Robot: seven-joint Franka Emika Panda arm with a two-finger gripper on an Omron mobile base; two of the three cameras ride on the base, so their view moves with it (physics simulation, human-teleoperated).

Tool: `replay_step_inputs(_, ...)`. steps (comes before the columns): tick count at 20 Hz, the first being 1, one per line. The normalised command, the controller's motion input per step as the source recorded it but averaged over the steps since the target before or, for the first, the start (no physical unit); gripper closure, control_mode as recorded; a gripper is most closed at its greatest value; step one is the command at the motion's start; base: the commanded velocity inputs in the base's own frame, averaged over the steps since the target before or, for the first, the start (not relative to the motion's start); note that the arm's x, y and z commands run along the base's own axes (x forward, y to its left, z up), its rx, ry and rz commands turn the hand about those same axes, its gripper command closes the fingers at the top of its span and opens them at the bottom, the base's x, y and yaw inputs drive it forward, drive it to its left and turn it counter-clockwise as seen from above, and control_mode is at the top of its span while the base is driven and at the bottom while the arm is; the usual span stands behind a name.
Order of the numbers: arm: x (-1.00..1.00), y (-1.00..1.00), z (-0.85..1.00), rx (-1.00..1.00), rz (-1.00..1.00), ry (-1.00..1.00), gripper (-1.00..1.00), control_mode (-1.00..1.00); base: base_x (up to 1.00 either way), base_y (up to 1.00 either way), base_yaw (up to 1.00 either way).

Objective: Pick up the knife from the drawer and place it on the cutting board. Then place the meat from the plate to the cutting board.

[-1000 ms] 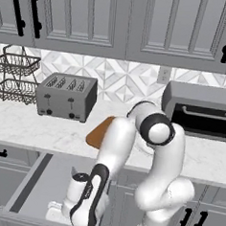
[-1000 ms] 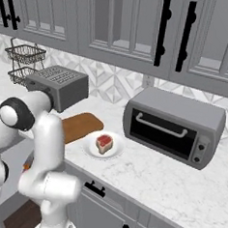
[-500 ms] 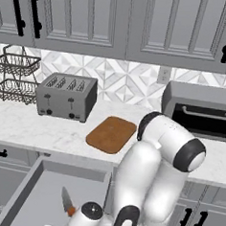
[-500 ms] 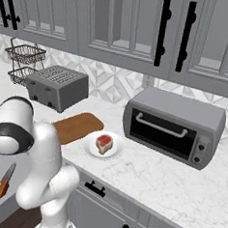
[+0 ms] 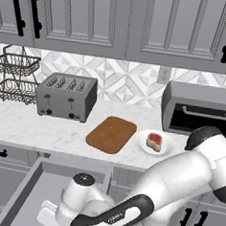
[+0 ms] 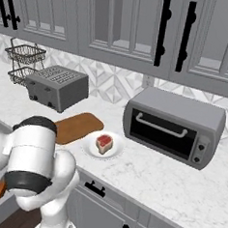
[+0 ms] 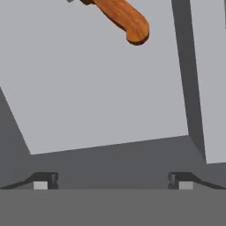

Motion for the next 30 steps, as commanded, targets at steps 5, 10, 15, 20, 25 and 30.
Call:
replay_step_inputs(5,0.31,0.12,0.92,-0.42,0.0,0.04,-1.0,-1.0,0.0,0.0,0.0)
replay_step_inputs(10,-0.02,-0.03,0.5,-0.29,0.08,0.0,-1.0,-1.0,0.0,0.0,0.0)
replay_step_inputs(15,0.0,-0.27,0.33,-0.19,0.21,0.09,-1.0,-1.0,0.0,0.0,0.0)
replay_step_inputs(20,0.0,-0.36,-0.01,-0.14,0.35,0.04,-1.0,-1.0,0.0,0.0,0.0)
replay_step_inputs(25,0.0,-0.66,-0.17,0.0,0.35,0.0,-1.0,-1.0,0.0,0.0,0.0)
replay_step_inputs(30,0.0,-0.47,-0.13,0.08,0.1,-0.01,-1.0,-1.0,0.0,0.0,0.0)
